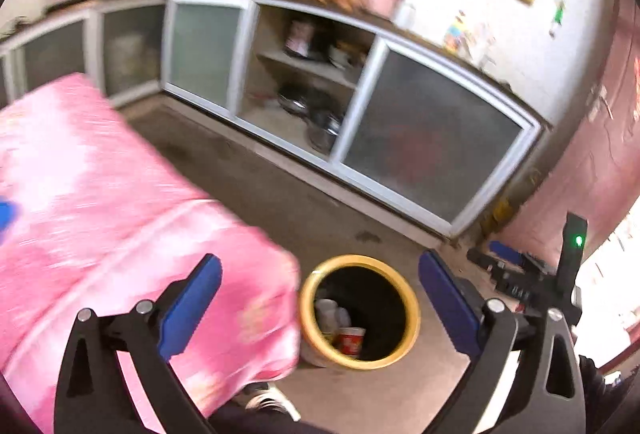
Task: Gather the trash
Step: 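Move both open tools back over the table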
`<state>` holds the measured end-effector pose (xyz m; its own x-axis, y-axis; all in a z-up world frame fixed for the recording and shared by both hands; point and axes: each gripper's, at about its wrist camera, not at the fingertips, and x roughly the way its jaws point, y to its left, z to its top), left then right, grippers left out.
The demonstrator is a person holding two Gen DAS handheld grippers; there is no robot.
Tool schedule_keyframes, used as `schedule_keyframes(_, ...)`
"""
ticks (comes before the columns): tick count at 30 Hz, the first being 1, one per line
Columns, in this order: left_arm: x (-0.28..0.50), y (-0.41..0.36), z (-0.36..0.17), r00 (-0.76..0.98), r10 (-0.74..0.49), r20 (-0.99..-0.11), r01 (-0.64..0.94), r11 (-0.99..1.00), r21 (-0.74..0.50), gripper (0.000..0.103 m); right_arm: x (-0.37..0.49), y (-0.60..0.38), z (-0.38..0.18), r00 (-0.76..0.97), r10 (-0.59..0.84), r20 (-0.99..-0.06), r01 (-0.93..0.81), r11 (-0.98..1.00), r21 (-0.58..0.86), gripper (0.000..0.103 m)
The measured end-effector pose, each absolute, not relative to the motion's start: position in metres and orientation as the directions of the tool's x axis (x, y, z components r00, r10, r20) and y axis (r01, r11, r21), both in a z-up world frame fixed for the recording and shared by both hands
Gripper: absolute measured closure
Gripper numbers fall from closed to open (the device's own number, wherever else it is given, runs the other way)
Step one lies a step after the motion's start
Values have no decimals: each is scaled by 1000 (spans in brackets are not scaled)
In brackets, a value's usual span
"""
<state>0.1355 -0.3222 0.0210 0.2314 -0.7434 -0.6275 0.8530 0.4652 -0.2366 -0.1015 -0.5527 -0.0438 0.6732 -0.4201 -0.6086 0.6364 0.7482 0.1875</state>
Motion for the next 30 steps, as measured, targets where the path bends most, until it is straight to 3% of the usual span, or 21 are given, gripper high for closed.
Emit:
schedule_keyframes(4,152,-231,44,402,-682,-611,788,598,-149,8,-52,-523,-20,775,-278,-568,465,859,214,23)
schedule_keyframes(9,175,-119,62,623,-520,-584,595,800,-78,8,38,-464,8,848,-52,-527,204,951,234,20)
schedule_keyframes(15,205,-47,58,712,-371,-596,424,904,-55,8,148,-375,26,827,139,-544,-49,983,177,21)
schedule_keyframes(30,271,-23,-4,647,-330,-688,358,928,-108,8,323,-253,2,707,201,-678,-221,974,58,23)
